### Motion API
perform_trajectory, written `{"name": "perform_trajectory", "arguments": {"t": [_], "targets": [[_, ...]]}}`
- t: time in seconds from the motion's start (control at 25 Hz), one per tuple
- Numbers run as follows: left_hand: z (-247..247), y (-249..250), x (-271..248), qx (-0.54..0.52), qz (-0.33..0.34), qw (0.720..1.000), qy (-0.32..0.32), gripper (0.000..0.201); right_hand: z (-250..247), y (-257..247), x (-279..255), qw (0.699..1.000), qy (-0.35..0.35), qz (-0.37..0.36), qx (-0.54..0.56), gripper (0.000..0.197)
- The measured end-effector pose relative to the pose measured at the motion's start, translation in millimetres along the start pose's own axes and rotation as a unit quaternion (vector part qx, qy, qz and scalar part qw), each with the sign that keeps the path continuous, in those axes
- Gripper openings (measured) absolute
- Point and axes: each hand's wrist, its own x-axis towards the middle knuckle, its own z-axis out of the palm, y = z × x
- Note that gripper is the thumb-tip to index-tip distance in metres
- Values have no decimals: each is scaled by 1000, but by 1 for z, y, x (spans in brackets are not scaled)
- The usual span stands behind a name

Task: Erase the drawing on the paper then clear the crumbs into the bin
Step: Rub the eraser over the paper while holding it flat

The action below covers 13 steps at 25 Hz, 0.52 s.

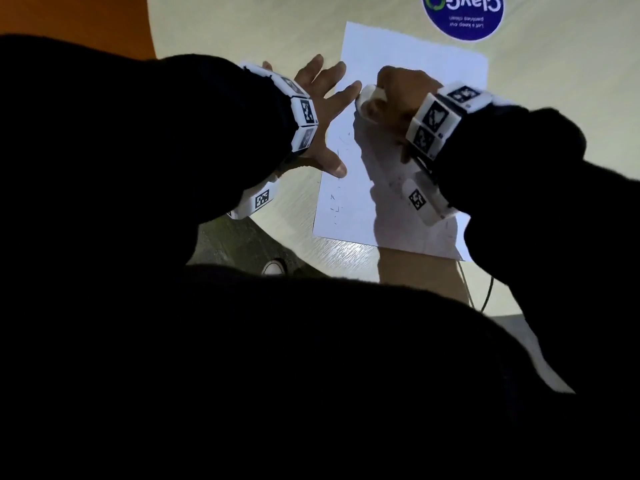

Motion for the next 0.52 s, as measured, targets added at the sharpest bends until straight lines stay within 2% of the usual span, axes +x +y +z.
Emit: {"name": "perform_trajectory", "arguments": {"t": [0.16,0.32,0.4,0.52], "targets": [[-3,2,-1,11,-4,1000,1,130,17,-8,-21,998,-50,-29,-39,25],[-1,2,-2,-7,8,1000,13,136,-2,-6,5,1000,-13,-12,-4,39],[-2,1,-2,2,2,1000,7,135,9,-8,-8,1000,-6,-15,-26,33],[-5,5,-3,14,-6,1000,-3,131,14,-12,-22,998,-37,-42,-42,28]]}}
